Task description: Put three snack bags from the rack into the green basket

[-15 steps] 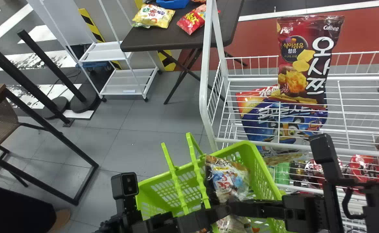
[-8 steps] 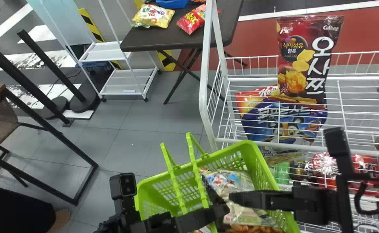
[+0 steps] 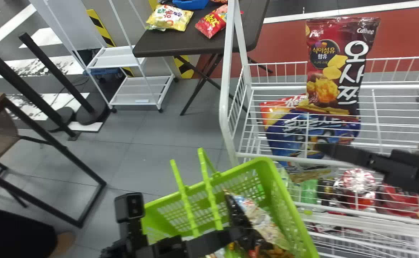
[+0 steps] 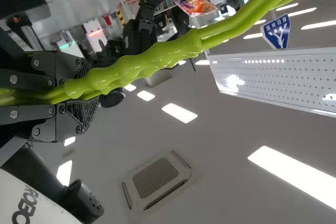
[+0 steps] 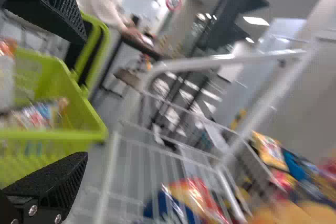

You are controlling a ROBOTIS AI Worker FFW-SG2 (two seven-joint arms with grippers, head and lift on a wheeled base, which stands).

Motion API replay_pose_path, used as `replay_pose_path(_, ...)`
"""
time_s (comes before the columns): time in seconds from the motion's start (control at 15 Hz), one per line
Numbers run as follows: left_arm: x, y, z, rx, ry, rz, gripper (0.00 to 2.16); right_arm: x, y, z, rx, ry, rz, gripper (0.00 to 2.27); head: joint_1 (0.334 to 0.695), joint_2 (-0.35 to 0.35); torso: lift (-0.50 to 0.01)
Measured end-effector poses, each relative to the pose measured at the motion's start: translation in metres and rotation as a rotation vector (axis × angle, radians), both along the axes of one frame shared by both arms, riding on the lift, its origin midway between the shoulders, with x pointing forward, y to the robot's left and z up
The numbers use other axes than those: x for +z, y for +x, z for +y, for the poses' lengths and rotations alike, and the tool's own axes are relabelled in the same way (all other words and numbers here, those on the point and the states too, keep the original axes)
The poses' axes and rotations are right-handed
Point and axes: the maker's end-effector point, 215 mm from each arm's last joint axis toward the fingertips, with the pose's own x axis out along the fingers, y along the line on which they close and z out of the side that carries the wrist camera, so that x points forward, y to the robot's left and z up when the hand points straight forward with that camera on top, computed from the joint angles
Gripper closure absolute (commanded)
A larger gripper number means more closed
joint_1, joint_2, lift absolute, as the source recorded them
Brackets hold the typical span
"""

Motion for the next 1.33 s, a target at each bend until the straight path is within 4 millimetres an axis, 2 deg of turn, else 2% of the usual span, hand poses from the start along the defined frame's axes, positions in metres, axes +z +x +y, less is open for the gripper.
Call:
replay_pose_path(0.07,0.0,0.0,0.001,0.001,0.0,0.001,2.15,0.0,0.017,-0.032,-0.068,-0.043,-0.023,0.05,0.695,0.154,0.0)
replay_pose_path(0.13,-0.001,0.0,0.001,0.002,0.0,0.002,2.15,0.0,0.031,-0.059,-0.13,-0.083,-0.045,0.05,0.695,0.063,0.0)
replay_pose_path(0.27,0.0,0.0,0.001,0.002,0.0,0.001,2.15,-0.001,0.064,-0.126,-0.288,-0.231,-0.112,0.05,0.695,-0.031,0.0)
replay_pose_path(0.47,-0.001,0.0,0.001,0.002,-0.001,0.002,2.15,0.003,0.106,-0.213,-0.484,-0.501,-0.224,0.05,0.695,-0.157,0.0)
replay_pose_path(0.67,-0.001,0.0,0.001,0.003,-0.001,0.003,2.15,0.003,0.136,-0.258,-0.569,-0.625,-0.269,0.05,0.695,-0.231,0.0)
replay_pose_path(0.93,-0.002,0.0,0.002,0.006,-0.002,0.006,2.15,-0.007,0.17,-0.306,-0.655,-0.703,-0.272,0.07,0.695,-0.283,0.0)
replay_pose_path(1.07,-0.002,0.0,0.002,0.007,-0.002,0.006,2.15,-0.014,0.183,-0.326,-0.695,-0.737,-0.273,0.15,0.695,-0.301,0.0)
replay_pose_path(1.2,-0.002,0.0,0.002,0.007,-0.002,0.006,2.15,-0.02,0.193,-0.335,-0.705,-0.759,-0.27,0.41,0.695,-0.31,0.0)
replay_pose_path(1.27,-0.002,-0.001,0.002,0.007,-0.002,0.008,2.15,-0.025,0.196,-0.336,-0.702,-0.765,-0.262,0.86,0.695,-0.313,0.0)
replay_pose_path(1.33,-0.002,-0.001,0.003,0.007,-0.001,0.008,2.15,-0.029,0.198,-0.336,-0.695,-0.765,-0.255,1.7,0.695,-0.312,0.0)
